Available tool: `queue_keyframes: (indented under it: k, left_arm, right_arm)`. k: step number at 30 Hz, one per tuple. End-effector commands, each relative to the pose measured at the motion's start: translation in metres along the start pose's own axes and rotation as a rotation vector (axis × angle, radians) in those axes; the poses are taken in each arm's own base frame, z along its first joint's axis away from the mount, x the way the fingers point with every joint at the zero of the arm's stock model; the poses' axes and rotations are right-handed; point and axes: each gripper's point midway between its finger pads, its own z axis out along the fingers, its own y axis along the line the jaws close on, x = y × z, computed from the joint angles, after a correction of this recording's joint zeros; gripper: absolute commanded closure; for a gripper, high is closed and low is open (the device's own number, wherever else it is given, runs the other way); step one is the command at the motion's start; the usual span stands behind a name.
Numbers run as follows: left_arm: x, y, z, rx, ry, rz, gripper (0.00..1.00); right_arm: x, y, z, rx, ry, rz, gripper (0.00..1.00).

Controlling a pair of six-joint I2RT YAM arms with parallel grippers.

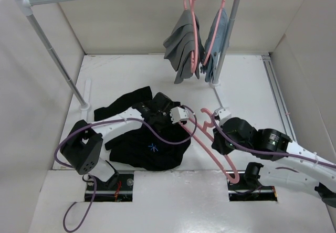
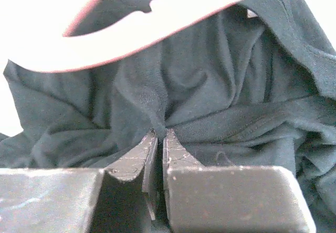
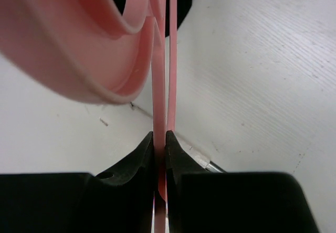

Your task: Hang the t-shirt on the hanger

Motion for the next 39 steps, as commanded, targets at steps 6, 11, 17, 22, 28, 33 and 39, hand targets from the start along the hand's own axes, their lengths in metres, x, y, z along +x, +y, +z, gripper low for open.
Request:
queue_keyframes:
  k: [6,11,17,22,28,33,39]
  left_arm:
    - [-0.059,0.028,-0.059,-0.082,-0.130,-0.017,1.00]
    - [-0.066,0.019,-0.071,-0.032,-0.141,-0.017,1.00]
    - [-0.066,0.034,-0.078,-0.103,-0.116,0.005,1.00]
    - [-0.038,0.041,-0.057,-0.117,-0.014,0.011,1.00]
    - [-0.040,0.054,-0.038,-0.128,-0.008,-0.063,1.00]
    - [-0.079,0.064,-0.049,-0.123,-0.108,-0.103,1.00]
    - [-0.084,0.058,-0.056,-0.091,-0.118,-0.102,1.00]
  right_arm:
    - [-0.008,0.029,-0.035,-0.224,-0.040,-0.110,1.00]
    - [-0.010,0.033,-0.034,-0.254,-0.077,-0.106,1.00]
    - [-0.005,0.027,-0.034,-0.212,-0.037,-0.087,1.00]
    - [-0.010,-0.018,-0.067,0.001,-0.077,0.005,1.00]
    - [-0.016,-0.009,-0.086,-0.116,-0.197,0.045,1.00]
    - [-0.004,0.012,-0.064,-0.203,-0.117,-0.002,1.00]
    - [0.000,0.016,-0.039,-0.172,-0.043,-0.068,1.00]
